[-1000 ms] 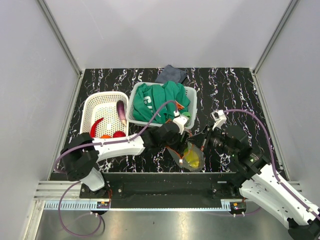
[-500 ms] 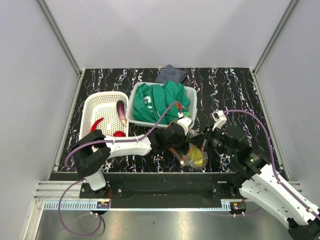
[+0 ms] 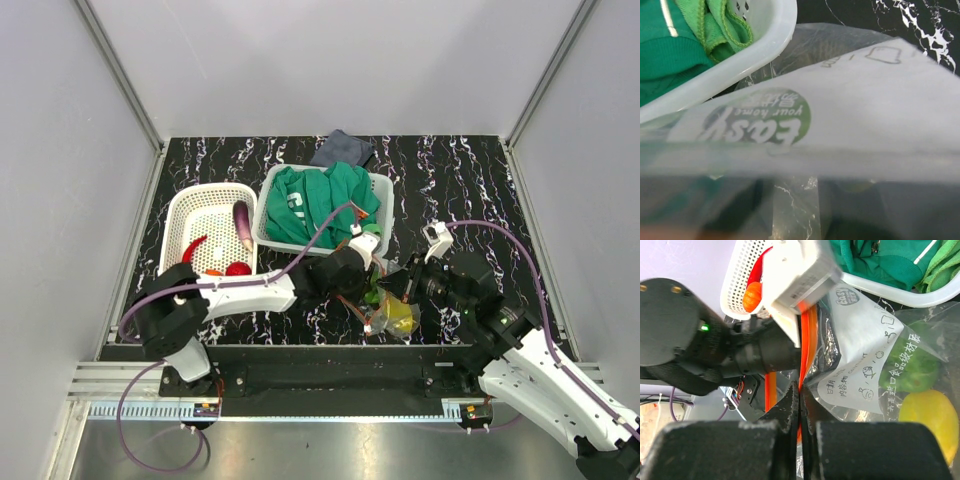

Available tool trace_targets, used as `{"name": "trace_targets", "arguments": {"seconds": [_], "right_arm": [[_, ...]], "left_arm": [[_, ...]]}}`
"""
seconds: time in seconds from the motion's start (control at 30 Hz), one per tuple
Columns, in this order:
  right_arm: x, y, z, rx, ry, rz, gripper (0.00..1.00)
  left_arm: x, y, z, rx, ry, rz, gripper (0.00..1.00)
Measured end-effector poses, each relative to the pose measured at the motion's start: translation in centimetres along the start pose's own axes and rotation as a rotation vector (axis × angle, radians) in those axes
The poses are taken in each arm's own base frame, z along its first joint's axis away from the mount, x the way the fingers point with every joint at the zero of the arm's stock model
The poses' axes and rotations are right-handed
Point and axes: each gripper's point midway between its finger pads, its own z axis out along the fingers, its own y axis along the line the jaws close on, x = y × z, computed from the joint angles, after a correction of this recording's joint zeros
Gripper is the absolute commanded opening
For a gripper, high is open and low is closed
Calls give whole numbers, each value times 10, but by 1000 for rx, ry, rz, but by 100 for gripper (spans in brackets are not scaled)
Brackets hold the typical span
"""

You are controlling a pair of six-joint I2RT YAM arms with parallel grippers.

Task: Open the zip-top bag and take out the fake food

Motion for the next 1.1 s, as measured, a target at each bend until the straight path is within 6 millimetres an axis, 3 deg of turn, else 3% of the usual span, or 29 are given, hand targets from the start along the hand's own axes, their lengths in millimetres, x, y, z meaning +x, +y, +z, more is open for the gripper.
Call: {"name": "trace_targets", "arguments": {"seconds": [0.37, 0.73, 1.1], "right_arm": [[1, -1, 0, 4, 4, -7, 0], [-1, -9, 0, 37, -10, -43, 0], [-2, -23, 2, 113, 5, -92, 0]], "left_arm": [[-20, -10, -36, 59, -35, -19, 0], [-47, -24, -99, 174, -110, -17, 0], [-61, -20, -157, 217, -206, -36, 0]]}}
